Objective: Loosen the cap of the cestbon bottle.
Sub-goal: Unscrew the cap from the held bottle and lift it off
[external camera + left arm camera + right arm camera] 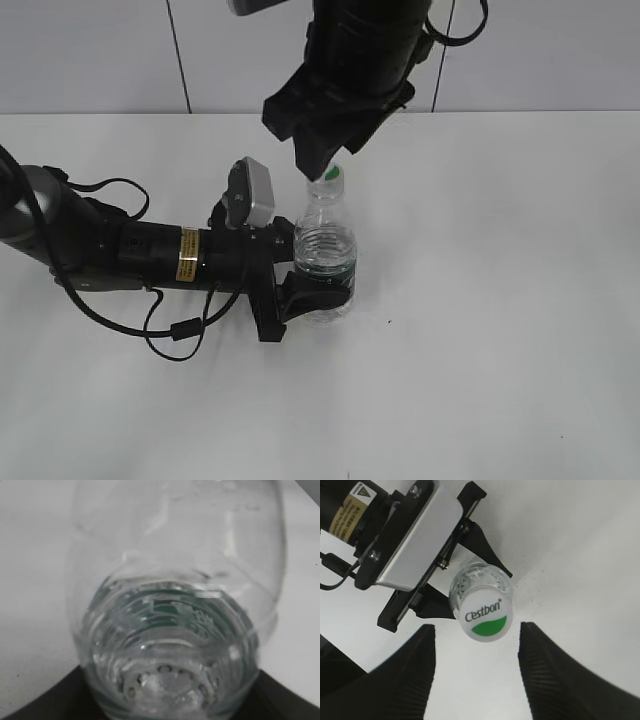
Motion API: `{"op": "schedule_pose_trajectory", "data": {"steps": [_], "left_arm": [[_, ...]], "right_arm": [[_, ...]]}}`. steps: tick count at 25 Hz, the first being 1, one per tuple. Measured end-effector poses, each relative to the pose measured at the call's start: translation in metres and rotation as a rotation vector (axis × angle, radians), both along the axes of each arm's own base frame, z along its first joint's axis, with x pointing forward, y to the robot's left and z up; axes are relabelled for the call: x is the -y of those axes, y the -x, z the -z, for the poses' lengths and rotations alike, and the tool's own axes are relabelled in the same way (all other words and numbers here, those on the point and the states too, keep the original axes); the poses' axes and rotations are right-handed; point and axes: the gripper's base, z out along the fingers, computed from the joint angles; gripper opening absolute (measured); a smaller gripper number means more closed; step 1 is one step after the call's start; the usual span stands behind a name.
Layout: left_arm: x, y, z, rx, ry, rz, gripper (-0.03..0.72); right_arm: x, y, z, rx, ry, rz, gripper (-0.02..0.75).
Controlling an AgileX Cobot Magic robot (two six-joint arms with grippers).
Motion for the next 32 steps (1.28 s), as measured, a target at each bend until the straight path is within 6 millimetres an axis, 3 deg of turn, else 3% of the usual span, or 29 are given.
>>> {"op": "schedule_pose_trajectory", "data": {"steps": [7, 28, 32], "left_arm": [[0.000, 0.000, 0.000, 0.000, 0.000, 0.000, 0.413], [0.000, 0.000, 0.000, 0.000, 0.000, 0.000, 0.413], [0.000, 0.000, 0.000, 0.000, 0.000, 0.001, 0.413]], "right_arm": [[-0.006, -0.006, 0.023, -0.044, 0.035, -0.001, 0.410], [-0.007, -0.008, 0.030, -0.057, 0.046, -0.001, 0.408], [-0.007, -0.008, 0.030, -0.056, 0.047, -0.002, 0.355]]}}
